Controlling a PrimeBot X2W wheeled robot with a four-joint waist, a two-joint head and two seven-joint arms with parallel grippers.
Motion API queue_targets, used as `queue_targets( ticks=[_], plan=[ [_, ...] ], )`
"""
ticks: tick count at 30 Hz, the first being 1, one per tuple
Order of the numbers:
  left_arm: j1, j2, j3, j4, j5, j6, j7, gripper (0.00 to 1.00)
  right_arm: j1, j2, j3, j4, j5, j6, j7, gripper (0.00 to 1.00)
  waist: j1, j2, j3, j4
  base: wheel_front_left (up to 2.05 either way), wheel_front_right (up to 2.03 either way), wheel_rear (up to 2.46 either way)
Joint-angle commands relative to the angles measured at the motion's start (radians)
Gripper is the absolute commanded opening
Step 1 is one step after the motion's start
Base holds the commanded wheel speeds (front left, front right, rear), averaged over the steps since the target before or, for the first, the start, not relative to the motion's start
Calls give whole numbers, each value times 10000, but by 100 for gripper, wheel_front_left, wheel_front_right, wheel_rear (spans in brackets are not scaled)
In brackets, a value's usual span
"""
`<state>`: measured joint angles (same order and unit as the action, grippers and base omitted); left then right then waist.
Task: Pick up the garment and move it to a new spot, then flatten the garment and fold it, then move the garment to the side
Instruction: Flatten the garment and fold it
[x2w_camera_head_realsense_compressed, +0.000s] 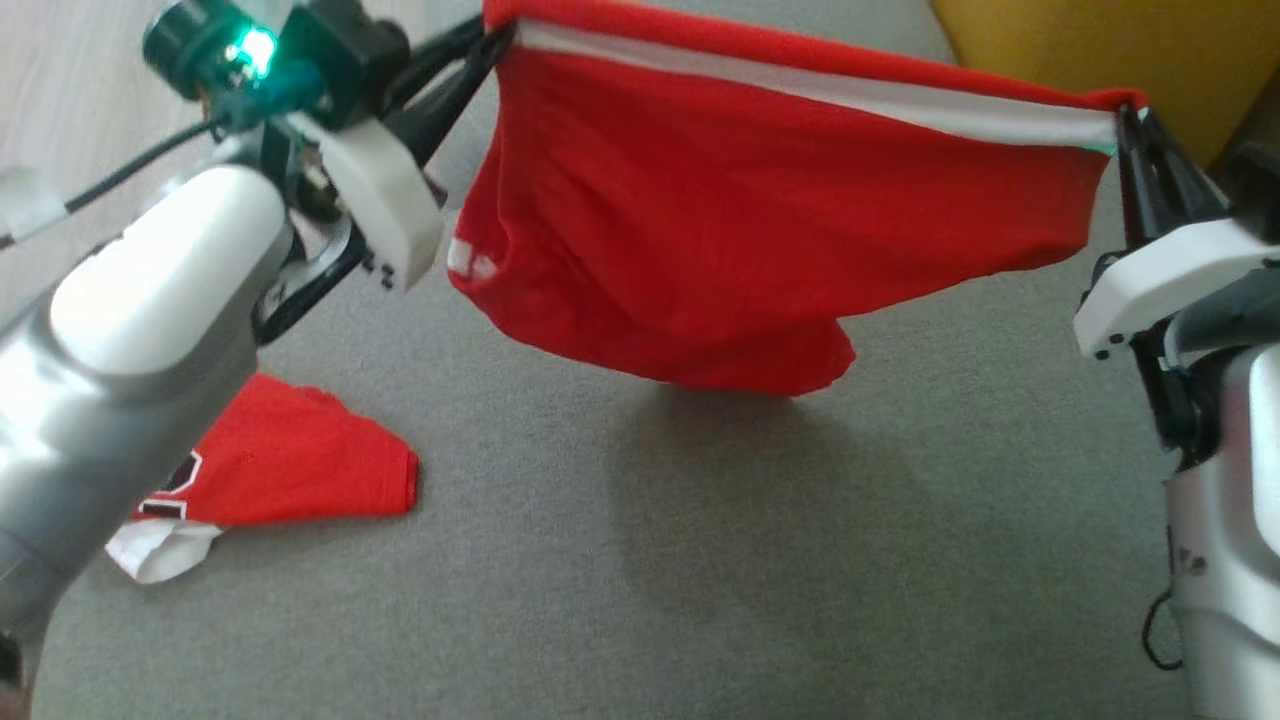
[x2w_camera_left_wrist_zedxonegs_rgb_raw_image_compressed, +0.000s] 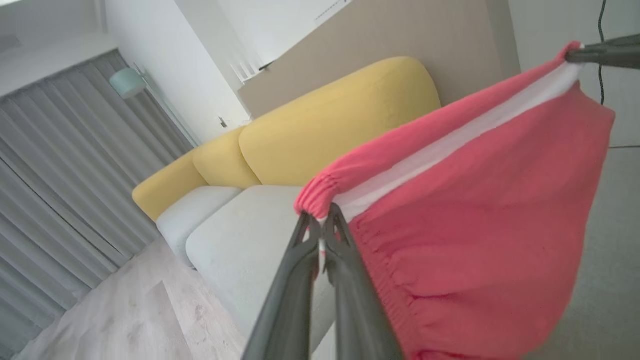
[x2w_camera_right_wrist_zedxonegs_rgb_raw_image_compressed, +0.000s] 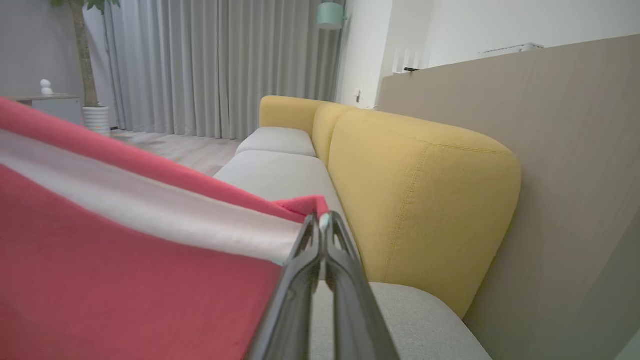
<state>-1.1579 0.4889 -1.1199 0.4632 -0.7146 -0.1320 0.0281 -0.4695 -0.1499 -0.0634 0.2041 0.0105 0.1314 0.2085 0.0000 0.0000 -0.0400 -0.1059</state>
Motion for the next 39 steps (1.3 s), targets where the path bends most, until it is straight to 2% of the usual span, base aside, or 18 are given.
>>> queue_targets(
  ticks=[1, 9, 16, 20, 25, 27, 29, 32, 39],
  plan=[
    [-410, 578, 440, -218, -79, 76, 102, 0, -336, -192, 216, -488, 111, -7, 133, 0, 0, 0, 125, 39, 0, 0, 0],
    [-718, 949, 565, -423, -195, 173, 489, 0, -937, -421, 567, -543, 341, -7, 438, 0, 0, 0, 1031, 100, 0, 0, 0],
    [-2192, 880, 787, 297, -131, 114, 936, 0, -3643, -529, 1159, 605, 653, -7, 214, 0, 0, 0, 2985, 62, 0, 0, 0],
    [-3420, 568, 1151, 1359, 145, 234, 420, 0, -5824, -232, 806, 1992, 614, -7, -736, 0, 0, 0, 3920, 21, 0, 0, 0],
    [-4863, -83, 1844, 2695, 529, 1010, -1223, 0, -8041, 158, -240, 3615, -221, -7, -2756, 0, 0, 0, 4579, -34, 0, 0, 0],
    [-5183, -363, 1959, 3131, 633, 1103, -1896, 0, -8508, 273, -569, 4189, -616, -7, -3465, 0, 0, 0, 4721, -50, 0, 0, 0],
    [-5222, -637, 1999, 3521, 662, 1074, -2373, 0, -8655, 395, -766, 4829, -920, -7, -3899, 0, 0, 0, 4775, -61, 0, 0, 0],
    [-4615, -1083, 1857, 4063, 724, 799, -2776, 0, -8285, 454, -671, 6238, -1486, -7, -4076, 0, 0, 0, 4841, -36, 0, 0, 0],
    [-2235, -1404, 1111, 4444, 861, 259, -2888, 0, -6912, 62, 544, 8530, -1937, -7, -4003, 0, 0, 0, 4482, 117, 0, 0, 0]
  ],
)
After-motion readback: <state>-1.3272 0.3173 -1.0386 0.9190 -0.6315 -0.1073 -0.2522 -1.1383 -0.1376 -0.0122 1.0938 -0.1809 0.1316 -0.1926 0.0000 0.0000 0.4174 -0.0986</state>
